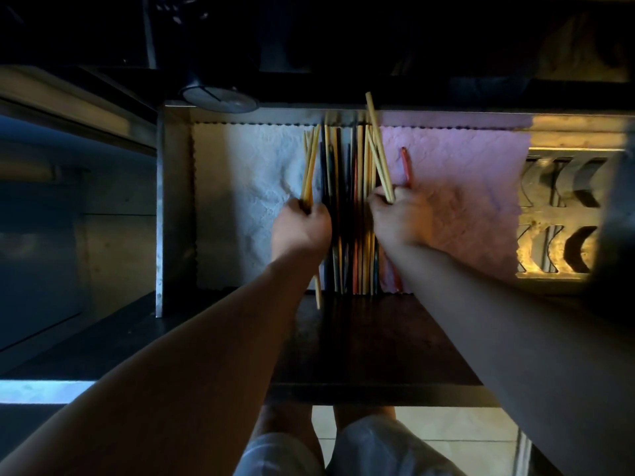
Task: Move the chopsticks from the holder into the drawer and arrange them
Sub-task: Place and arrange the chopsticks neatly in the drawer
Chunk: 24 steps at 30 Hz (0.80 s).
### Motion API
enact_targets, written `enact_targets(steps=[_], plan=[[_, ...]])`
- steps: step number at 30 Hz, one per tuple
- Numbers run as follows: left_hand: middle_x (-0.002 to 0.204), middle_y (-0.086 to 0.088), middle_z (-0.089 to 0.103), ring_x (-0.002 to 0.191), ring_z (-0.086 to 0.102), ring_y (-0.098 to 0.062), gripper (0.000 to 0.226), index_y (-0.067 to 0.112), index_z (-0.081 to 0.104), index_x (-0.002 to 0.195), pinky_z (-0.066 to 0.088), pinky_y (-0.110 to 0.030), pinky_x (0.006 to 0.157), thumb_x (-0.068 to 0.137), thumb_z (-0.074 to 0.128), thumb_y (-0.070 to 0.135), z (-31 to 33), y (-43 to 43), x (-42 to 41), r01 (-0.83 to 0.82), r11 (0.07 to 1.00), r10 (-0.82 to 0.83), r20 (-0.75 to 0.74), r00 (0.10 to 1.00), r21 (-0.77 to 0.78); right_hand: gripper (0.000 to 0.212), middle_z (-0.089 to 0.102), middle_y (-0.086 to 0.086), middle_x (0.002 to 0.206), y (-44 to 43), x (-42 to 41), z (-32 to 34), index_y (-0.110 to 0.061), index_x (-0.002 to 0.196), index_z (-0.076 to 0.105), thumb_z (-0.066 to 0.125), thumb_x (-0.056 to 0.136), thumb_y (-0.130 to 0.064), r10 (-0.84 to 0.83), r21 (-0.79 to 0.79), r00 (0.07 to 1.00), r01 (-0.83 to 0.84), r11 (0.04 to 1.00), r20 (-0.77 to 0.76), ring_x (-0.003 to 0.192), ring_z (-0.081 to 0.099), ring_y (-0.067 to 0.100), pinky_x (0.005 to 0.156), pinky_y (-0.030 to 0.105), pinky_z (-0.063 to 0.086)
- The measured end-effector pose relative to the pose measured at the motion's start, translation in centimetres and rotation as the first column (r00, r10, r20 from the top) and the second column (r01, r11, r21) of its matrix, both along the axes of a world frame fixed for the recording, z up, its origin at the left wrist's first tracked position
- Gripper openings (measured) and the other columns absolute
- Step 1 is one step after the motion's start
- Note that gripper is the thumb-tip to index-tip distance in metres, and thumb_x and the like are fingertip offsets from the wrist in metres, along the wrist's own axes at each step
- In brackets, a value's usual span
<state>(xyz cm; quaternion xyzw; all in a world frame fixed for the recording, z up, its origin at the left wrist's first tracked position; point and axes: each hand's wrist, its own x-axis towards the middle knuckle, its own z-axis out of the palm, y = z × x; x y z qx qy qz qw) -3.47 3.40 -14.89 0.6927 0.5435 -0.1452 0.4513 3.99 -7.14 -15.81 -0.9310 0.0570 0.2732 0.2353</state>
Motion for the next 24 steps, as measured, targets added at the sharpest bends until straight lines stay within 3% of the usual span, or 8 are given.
enact_targets(steps=[5,8,14,17,24], plan=[[0.066,0.000,0.052,0.060,0.052,-0.019,0.016,0.015,0.053,0.078,0.033,-0.028,0.051,0.091,0.049,0.023,0.1,0.7,-0.3,-0.033,0.999,0.034,0.013,0.999,-0.024,0.029,0.070,0.007,0.103,1.1,-0.6,-0.1,-0.017,0.103,0.066,0.069,0.082,-0.036,0.052,-0.020,0.999,-0.051,0.998,0.008,0.096,0.067,0.026,0.085,0.037,0.055],[0.064,0.001,0.050,0.059,0.050,-0.019,0.016,0.016,0.053,0.076,0.033,-0.028,0.052,0.090,0.049,0.023,0.0,0.7,-0.3,-0.042,0.999,0.042,0.029,0.999,-0.026,0.031,0.068,0.005,0.106,1.7,-0.5,0.1,-0.016,0.105,0.060,0.068,0.083,-0.036,0.114,-0.062,0.993,-0.113,0.992,0.013,0.098,0.067,0.026,0.083,0.045,0.056],[0.065,0.001,0.051,0.057,0.050,-0.018,0.015,0.015,0.055,0.079,0.035,-0.026,0.050,0.090,0.050,0.024,-0.3,0.4,-0.5,-0.076,0.994,0.080,0.048,0.996,-0.074,0.028,0.068,0.004,0.104,1.7,0.0,0.2,-0.017,0.101,0.065,0.065,0.086,-0.039,0.180,-0.154,0.983,-0.181,0.971,-0.019,0.095,0.067,0.025,0.078,0.032,0.053],[0.062,0.001,0.049,0.057,0.049,-0.019,0.019,0.016,0.051,0.072,0.033,-0.027,0.051,0.090,0.052,0.023,-0.4,0.4,-0.4,-0.076,0.995,0.079,0.043,0.996,-0.067,0.033,0.069,0.007,0.106,2.1,0.1,0.1,-0.014,0.104,0.066,0.064,0.084,-0.040,0.146,-0.201,0.987,-0.156,0.967,-0.067,0.097,0.067,0.029,0.079,0.033,0.052],[0.062,0.001,0.049,0.059,0.048,-0.021,0.019,0.018,0.049,0.070,0.035,-0.028,0.057,0.088,0.052,0.024,-0.3,0.4,-0.5,-0.079,0.993,0.083,0.039,0.996,-0.086,0.040,0.070,0.008,0.106,2.4,0.5,0.2,-0.008,0.106,0.066,0.067,0.083,-0.040,0.085,-0.178,0.988,-0.107,0.978,-0.125,0.096,0.069,0.026,0.069,0.024,0.042]])
